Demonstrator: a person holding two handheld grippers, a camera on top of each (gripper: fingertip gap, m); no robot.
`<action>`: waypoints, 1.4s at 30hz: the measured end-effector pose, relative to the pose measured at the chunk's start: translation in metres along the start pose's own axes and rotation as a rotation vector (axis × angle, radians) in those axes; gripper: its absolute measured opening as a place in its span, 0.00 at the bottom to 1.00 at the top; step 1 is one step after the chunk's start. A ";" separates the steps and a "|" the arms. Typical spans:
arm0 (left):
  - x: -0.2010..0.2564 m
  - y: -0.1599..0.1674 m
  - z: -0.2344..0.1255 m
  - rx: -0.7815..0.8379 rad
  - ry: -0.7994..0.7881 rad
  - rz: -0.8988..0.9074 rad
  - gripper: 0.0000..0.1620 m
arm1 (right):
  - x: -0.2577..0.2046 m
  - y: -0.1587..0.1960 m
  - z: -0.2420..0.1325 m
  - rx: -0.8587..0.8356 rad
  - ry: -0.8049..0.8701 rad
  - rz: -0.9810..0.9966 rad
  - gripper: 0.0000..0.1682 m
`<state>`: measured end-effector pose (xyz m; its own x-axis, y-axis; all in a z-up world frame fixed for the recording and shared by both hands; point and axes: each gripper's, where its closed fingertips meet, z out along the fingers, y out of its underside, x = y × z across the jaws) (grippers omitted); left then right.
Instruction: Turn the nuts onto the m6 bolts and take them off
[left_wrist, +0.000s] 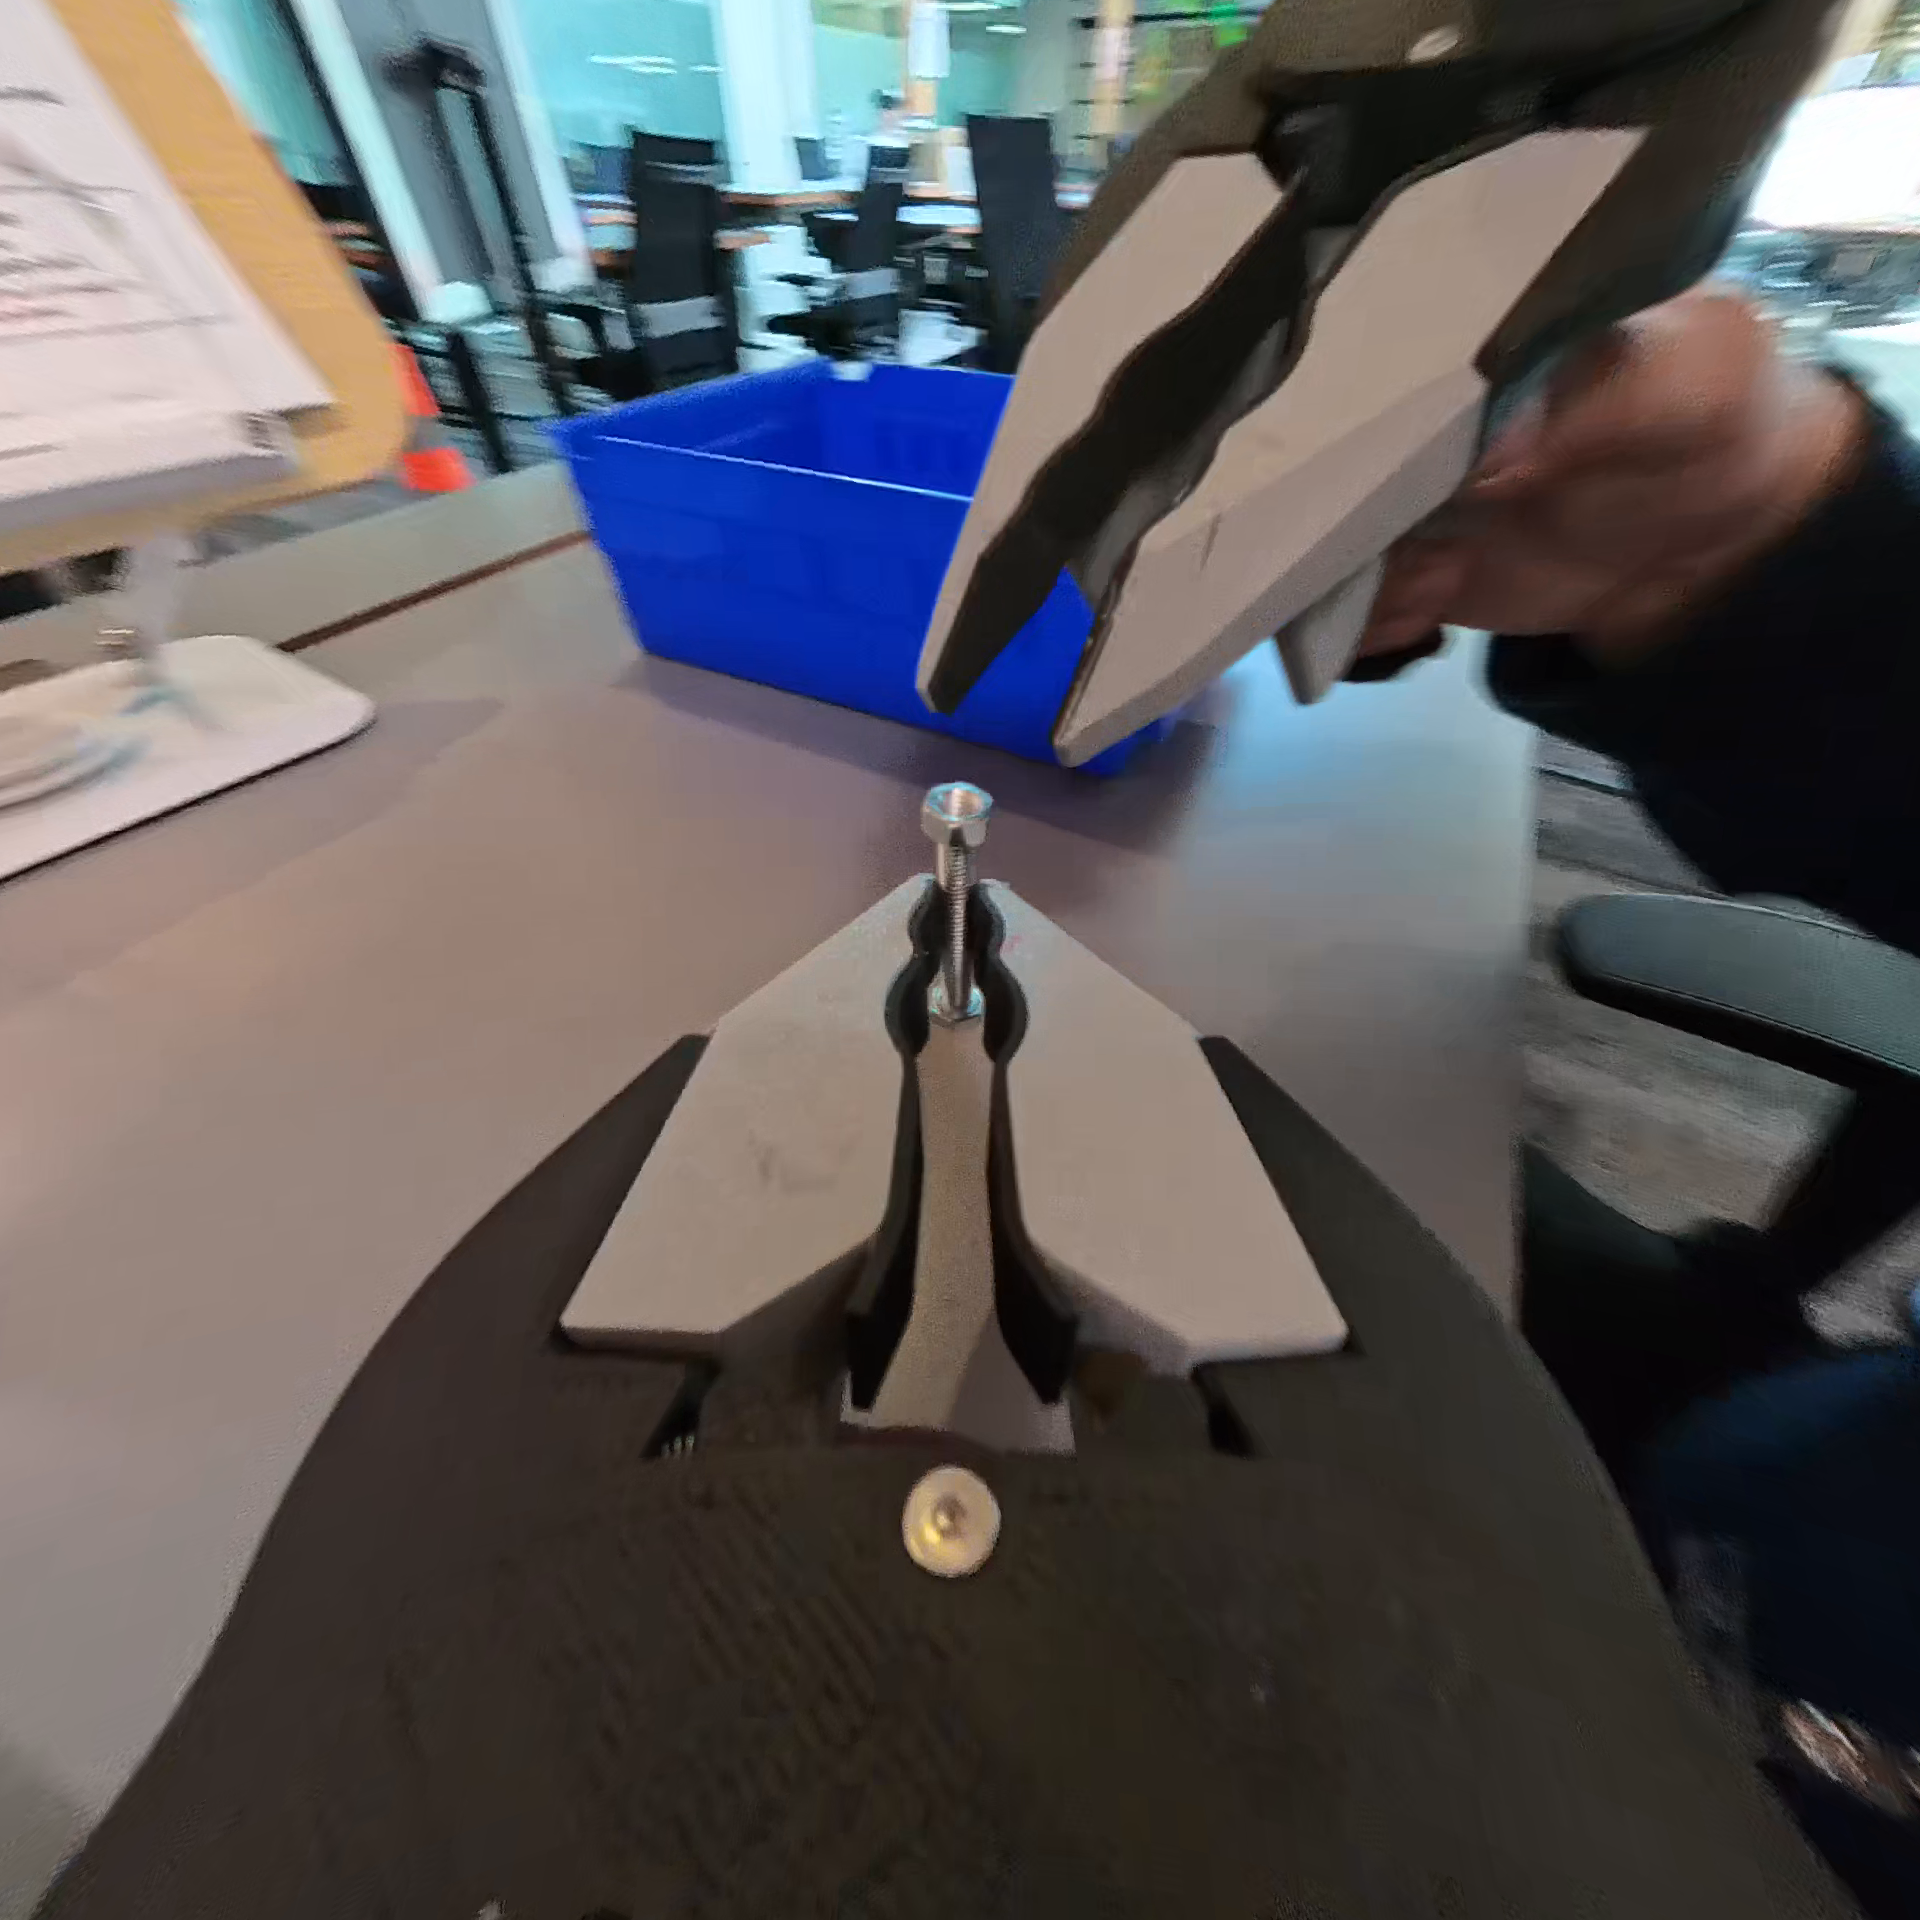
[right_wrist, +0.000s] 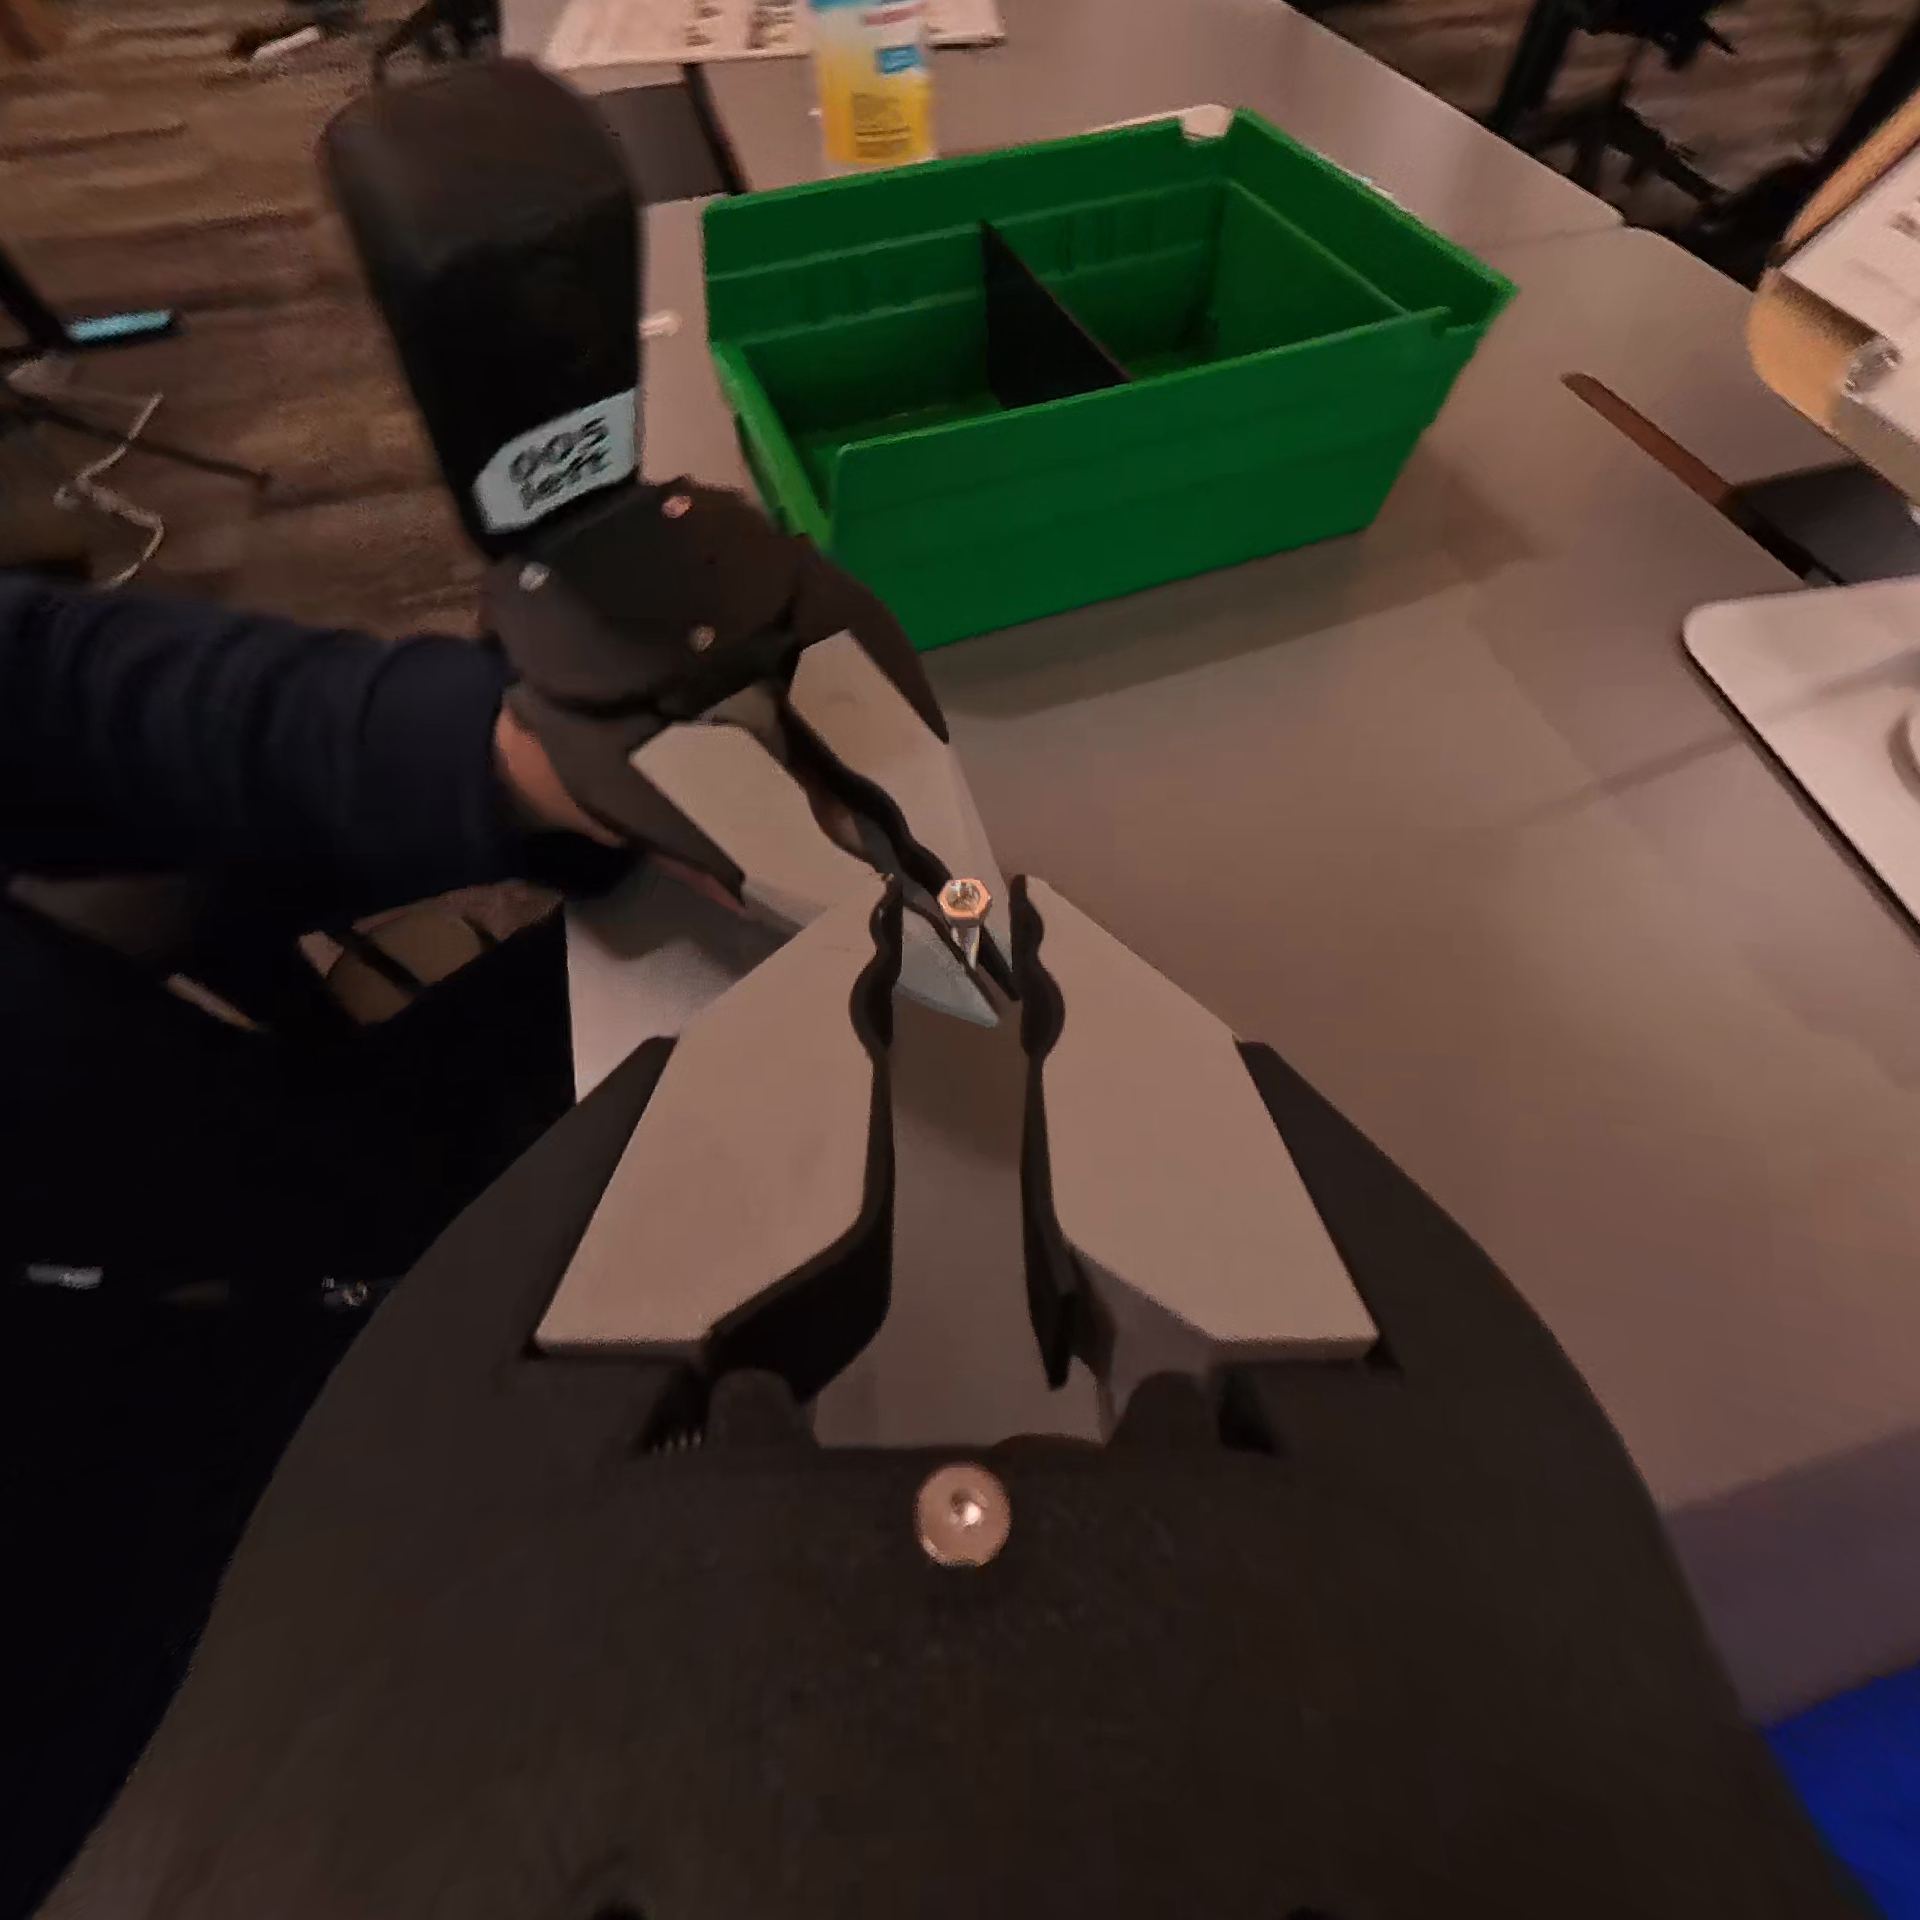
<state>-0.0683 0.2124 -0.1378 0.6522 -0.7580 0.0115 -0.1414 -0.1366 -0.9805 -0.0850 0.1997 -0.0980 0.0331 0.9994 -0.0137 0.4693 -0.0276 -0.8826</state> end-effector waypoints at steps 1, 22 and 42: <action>0.008 -0.001 -0.003 0.000 0.081 -0.004 0.02 | -0.002 0.002 -0.001 -0.005 -0.020 -0.033 0.10; 0.074 0.015 -0.043 -0.031 0.648 0.043 0.02 | -0.079 0.014 -0.014 0.101 -0.571 -0.266 0.09; 0.095 0.016 -0.052 -0.021 0.750 0.081 0.01 | -0.094 0.021 -0.004 0.115 -0.627 -0.262 0.09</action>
<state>-0.0477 0.1052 -0.1420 -0.0420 -0.9961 0.0777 -0.1859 -0.0687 -0.9802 -0.0743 0.1056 -0.1135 -0.6019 0.7979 -0.0320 0.2942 0.1843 -0.9378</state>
